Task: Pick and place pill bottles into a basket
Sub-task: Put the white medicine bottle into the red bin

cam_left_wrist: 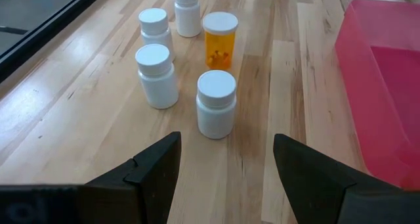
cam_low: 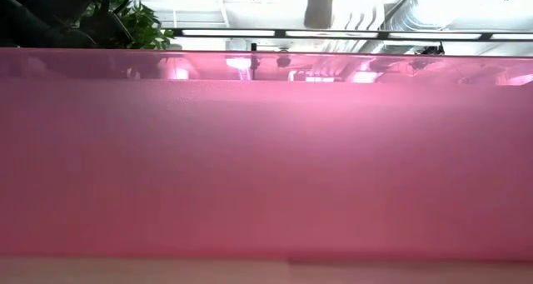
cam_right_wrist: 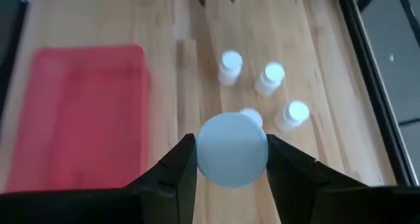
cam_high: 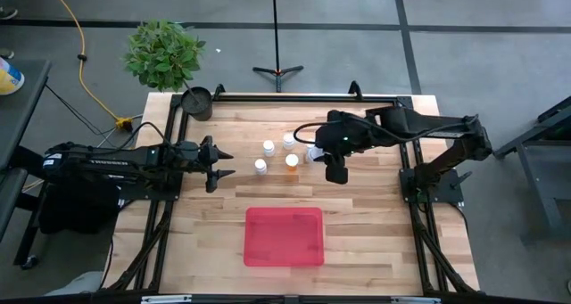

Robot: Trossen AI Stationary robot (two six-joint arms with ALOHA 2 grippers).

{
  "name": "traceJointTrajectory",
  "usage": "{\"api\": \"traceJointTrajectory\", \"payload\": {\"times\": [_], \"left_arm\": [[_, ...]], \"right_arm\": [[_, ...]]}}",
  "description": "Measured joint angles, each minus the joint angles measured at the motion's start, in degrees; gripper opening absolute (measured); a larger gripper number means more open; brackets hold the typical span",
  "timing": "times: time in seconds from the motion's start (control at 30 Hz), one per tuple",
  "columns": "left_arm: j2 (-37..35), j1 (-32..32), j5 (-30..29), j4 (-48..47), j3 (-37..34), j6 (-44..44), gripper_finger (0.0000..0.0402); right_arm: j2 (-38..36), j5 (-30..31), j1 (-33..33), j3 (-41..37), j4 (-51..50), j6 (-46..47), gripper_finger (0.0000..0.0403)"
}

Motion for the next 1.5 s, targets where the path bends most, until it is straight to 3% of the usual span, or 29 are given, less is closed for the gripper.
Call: {"api": "traceJointTrajectory", "payload": {"times": [0.2, 0.5, 0.9, 1.27, 1.5], "left_arm": [[0.0, 0.0, 0.0, 0.0, 0.0, 0.0, 0.0276], [0.0, 0.0, 0.0, 0.1, 0.0, -0.4, 0.0276], [0.0, 0.0, 0.0, 0.1, 0.0, -1.5, 0.0276], [0.0, 0.0, 0.0, 0.1, 0.0, -1.5, 0.0276], [0.0, 0.0, 0.0, 0.1, 0.0, -1.5, 0.0276]], "right_arm": [[0.0, -0.6, 3.6, 4.8, -0.4, 1.1, 0.0139], [0.0, -9.1, 7.3, 6.0, 3.2, 4.9, 0.0139], [1.8, -14.9, 11.0, -0.1, 12.4, 6.3, 0.0139], [8.8, -18.8, 12.3, -8.7, 19.8, 6.2, 0.0139], [13.8, -17.9, 12.4, -12.2, 20.1, 6.5, 0.0139]]}}
